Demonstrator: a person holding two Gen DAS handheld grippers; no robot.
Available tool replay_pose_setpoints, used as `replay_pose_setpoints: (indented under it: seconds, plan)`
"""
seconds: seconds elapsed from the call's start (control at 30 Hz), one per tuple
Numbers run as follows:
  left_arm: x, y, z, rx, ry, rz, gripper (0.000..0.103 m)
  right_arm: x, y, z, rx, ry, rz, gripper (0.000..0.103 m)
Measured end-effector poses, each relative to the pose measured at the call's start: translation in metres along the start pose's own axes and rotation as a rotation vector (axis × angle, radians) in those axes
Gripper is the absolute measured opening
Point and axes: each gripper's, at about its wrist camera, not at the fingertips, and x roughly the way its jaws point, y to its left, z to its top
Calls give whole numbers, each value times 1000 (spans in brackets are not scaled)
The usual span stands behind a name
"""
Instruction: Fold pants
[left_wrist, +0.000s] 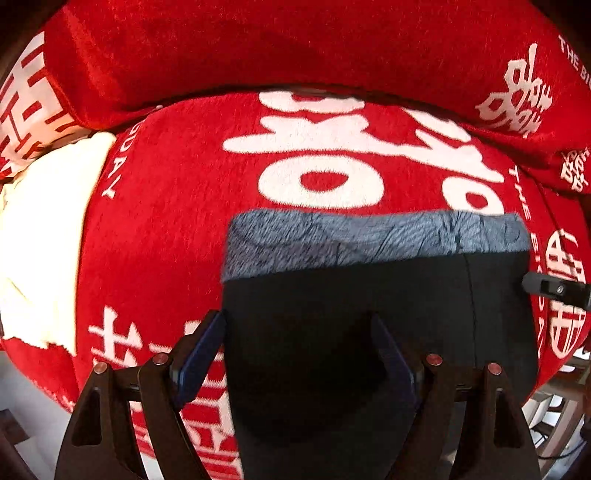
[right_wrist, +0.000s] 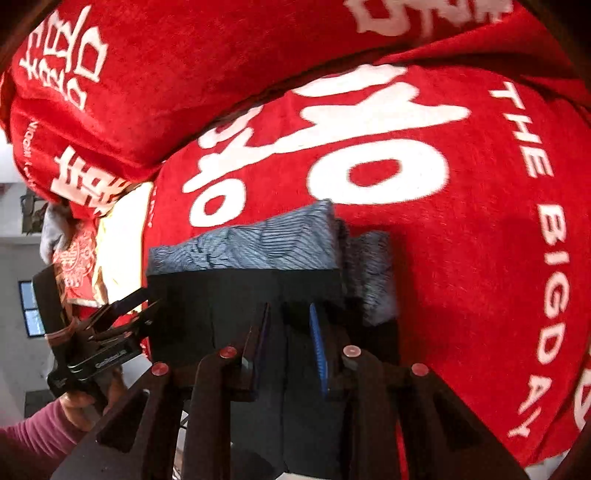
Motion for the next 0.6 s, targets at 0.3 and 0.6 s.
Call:
replay_pose_setpoints:
  seconds: [0.3, 0.6]
  plan:
    - [-14, 3, -22, -4, 66, 1, 82, -33, 4, -39, 65, -6, -63, 46]
    - [-57, -2, -47, 9, 60, -32, 102, -49, 42, -97, 73, 27, -140, 69]
